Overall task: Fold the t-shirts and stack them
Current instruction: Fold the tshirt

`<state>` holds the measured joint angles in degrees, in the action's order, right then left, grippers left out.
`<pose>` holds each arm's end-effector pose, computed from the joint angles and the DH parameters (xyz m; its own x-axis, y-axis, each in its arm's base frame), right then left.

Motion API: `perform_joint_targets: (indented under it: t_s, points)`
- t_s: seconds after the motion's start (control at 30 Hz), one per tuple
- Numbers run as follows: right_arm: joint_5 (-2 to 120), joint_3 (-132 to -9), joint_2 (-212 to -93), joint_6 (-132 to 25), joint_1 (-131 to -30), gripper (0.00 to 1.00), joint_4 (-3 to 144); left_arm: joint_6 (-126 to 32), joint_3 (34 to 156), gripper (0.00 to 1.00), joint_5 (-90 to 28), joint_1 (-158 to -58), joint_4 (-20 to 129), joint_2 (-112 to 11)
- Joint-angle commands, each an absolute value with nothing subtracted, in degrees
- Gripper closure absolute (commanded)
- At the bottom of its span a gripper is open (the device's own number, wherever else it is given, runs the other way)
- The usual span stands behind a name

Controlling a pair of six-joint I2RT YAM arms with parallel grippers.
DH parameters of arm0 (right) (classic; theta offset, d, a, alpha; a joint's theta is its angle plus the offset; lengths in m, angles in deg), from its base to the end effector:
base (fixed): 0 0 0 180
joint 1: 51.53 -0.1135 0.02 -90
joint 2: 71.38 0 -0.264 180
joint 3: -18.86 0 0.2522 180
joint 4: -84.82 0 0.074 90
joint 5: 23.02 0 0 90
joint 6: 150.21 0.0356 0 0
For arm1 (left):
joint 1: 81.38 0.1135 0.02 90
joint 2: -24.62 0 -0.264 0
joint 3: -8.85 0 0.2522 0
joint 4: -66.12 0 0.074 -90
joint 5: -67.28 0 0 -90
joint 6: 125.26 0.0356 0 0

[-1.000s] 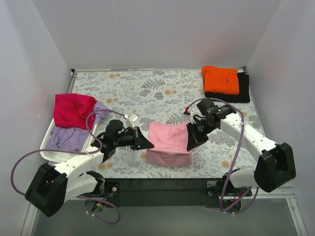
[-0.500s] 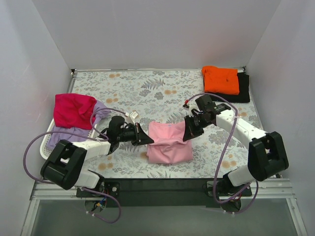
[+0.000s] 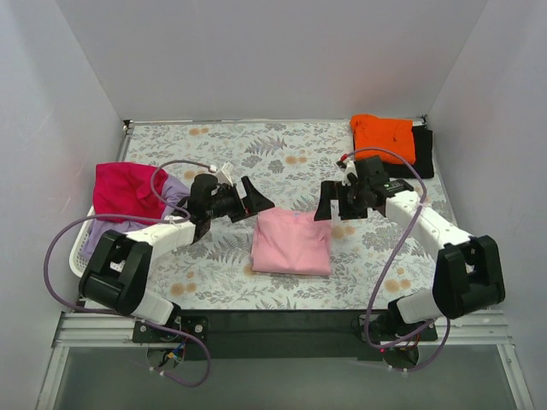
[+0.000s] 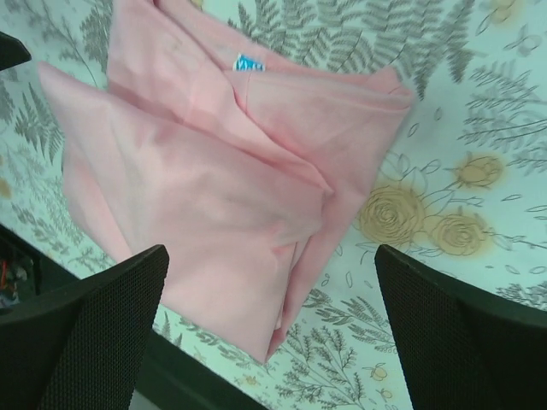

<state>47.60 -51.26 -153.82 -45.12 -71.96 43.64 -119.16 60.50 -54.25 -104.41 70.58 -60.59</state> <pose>0.2729 0.1143 0.2349 -0.8612 -0.0587 -0.5049 -0.3004 0.8600 0.4124 0.2682 -0.1342 0.1864 -0.7973 -0.5820 0.1600 -0.3649 0.2535 -0.8959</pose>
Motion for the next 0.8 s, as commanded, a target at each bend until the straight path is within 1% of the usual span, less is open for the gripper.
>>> perform_joint_targets:
  t_s: [0.0,0.17,0.3,0.43,0.57,0.67,0.77]
  points:
    - [52.3,-53.3,-147.0,-44.2,-71.6,0.02,47.1,-115.6,63.2,0.05,-47.2,-104.1,66.1,-54.8]
    - [51.8,-48.7,-140.5,-44.2,-72.5,0.04,48.5,-112.7,61.5,0.04,-44.8,-106.6,63.6,-49.6]
    - [51.8,-43.0,-139.2,-43.2,-73.2,0.03,51.3,-111.1,59.7,0.04,-44.7,-110.3,63.3,-46.4]
    - [49.8,-38.6,-138.9,-43.1,-73.2,0.01,54.1,-109.8,60.5,0.04,-45.7,-115.2,63.5,-47.8]
    - [48.0,-35.5,-137.9,-42.3,-73.0,0.01,58.1,-110.4,60.5,0.04,-45.4,-117.0,64.0,-50.3]
    - [47.1,-34.1,-139.0,-42.3,-73.1,0.02,60.2,-110.8,59.3,0.05,-43.5,-117.4,64.2,-51.0]
    - [44.0,-31.8,-140.6,-41.0,-73.1,0.02,63.7,-110.2,58.1,0.05,-39.3,-117.4,61.5,-50.6]
